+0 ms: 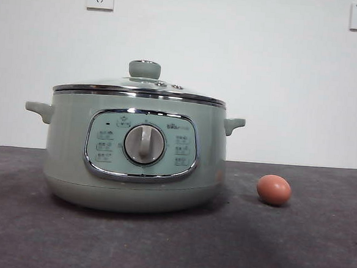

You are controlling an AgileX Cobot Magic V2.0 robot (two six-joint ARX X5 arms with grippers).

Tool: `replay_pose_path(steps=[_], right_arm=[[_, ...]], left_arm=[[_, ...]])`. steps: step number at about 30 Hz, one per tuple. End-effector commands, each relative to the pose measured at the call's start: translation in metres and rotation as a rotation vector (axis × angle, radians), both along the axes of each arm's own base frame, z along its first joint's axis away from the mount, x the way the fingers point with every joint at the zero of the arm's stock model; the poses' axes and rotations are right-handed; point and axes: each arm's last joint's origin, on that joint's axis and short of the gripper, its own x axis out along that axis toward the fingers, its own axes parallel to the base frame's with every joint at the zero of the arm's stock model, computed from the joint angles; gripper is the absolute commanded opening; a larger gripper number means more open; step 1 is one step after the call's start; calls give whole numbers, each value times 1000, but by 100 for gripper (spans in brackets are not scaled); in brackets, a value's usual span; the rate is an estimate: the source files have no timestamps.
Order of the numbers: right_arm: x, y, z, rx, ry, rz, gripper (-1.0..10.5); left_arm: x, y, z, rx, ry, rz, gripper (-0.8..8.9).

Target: Pick up the egg,open the lid,put the egg in the pot,close the lid

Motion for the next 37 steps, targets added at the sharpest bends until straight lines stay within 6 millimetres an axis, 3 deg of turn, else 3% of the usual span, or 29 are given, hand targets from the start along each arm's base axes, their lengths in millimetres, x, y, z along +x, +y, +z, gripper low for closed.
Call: replay_pose_path(steps=[1,10,20,21,23,26,27,29,31,37], right_arm=[[2,2,20,-49,36,76,-11],[6,5,60,-163,166,219,-10],[8,5,70,-181,174,229,14],[8,5,70,-181,174,230,41],[8,5,70,-181,174,230,160],[8,5,70,-181,179,231,382],[8,5,69,-181,180,231,442],[8,5,69,-181,182,231,561],[9,5,69,-180,187,231,602],[12,5,68,-179,203,232,604]], left_arm=[[-2,-1,18,28,22,-37,-6],[-6,-4,58,62,107,-137,-6],[1,-7,62,61,184,-219,9],[3,-7,62,52,191,-237,38],[5,-8,62,35,200,-272,187],[11,-8,61,28,213,-284,529],[12,-8,61,26,219,-285,584],[14,-8,60,20,229,-296,605],[16,-8,60,16,235,-302,605],[21,-8,58,14,251,-302,605]])
